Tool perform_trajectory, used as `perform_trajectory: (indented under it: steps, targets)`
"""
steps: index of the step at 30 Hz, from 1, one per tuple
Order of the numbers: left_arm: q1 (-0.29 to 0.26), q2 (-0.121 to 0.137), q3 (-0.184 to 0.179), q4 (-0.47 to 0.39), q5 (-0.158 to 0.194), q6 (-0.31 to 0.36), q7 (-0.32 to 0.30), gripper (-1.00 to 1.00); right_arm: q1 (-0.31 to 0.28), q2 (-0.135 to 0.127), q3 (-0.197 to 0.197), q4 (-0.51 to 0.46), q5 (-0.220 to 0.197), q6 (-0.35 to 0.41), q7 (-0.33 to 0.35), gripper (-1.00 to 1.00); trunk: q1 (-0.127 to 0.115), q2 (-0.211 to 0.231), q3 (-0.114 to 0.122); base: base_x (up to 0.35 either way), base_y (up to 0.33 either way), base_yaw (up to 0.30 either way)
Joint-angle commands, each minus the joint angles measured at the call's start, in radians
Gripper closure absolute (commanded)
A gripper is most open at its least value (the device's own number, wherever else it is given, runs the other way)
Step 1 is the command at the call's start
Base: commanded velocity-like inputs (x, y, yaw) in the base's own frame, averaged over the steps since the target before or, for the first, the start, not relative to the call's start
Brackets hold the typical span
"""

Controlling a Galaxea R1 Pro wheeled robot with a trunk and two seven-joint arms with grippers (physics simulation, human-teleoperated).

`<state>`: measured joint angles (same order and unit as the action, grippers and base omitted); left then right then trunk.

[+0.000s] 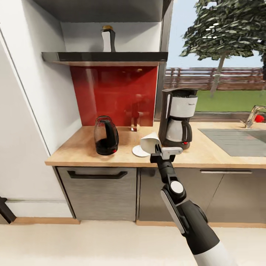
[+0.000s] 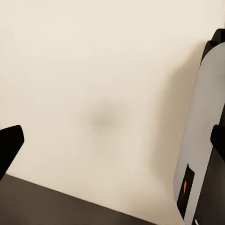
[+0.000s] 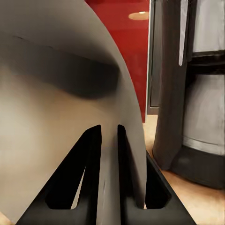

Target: Set up a coffee station on the kitchen countertop: keep the coffee maker on the countertop, move the bottle of coffee from the kitchen shelf to the counter next to the coffee maker, place a paper coffee filter on top of the coffee maker, put the saucer next to the coffee maker with the coffee cup on the saucer, and place the electric kettle next to the coffee maker.

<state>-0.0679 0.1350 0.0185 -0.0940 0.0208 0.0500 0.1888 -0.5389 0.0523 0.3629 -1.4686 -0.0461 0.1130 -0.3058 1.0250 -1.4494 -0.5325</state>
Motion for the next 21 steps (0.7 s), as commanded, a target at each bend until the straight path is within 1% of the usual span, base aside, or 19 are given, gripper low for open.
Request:
perform_trajectory:
  steps: [1, 13, 17, 21]
  targets:
    - [0.000, 0.000, 0.001, -0.003, 0.002, 0.005, 0.002, -1.00, -0.001, 0.000, 0.002, -0.001, -0.008, 0.004, -0.006, 1.00, 0.000, -0.001, -0.001, 0.000, 0.021, -0.295]
    - [0.000, 0.000, 0.001, -0.003, 0.005, 0.005, 0.001, -1.00, -0.001, 0.000, 0.002, -0.001, -0.008, 0.004, -0.006, 1.00, 0.000, -0.001, -0.001, 0.000, 0.016, -0.295]
    - [0.000, 0.000, 0.001, -0.003, 0.005, 0.005, 0.001, -1.00, -0.001, 0.000, 0.002, -0.001, -0.008, 0.004, -0.006, 1.00, 0.000, -0.001, -0.001, 0.000, 0.130, -0.295]
    - [0.000, 0.000, 0.001, -0.003, 0.005, 0.005, 0.001, -1.00, -0.001, 0.000, 0.002, -0.001, -0.008, 0.004, -0.006, 1.00, 0.000, -0.001, -0.001, 0.000, 0.227, -0.295]
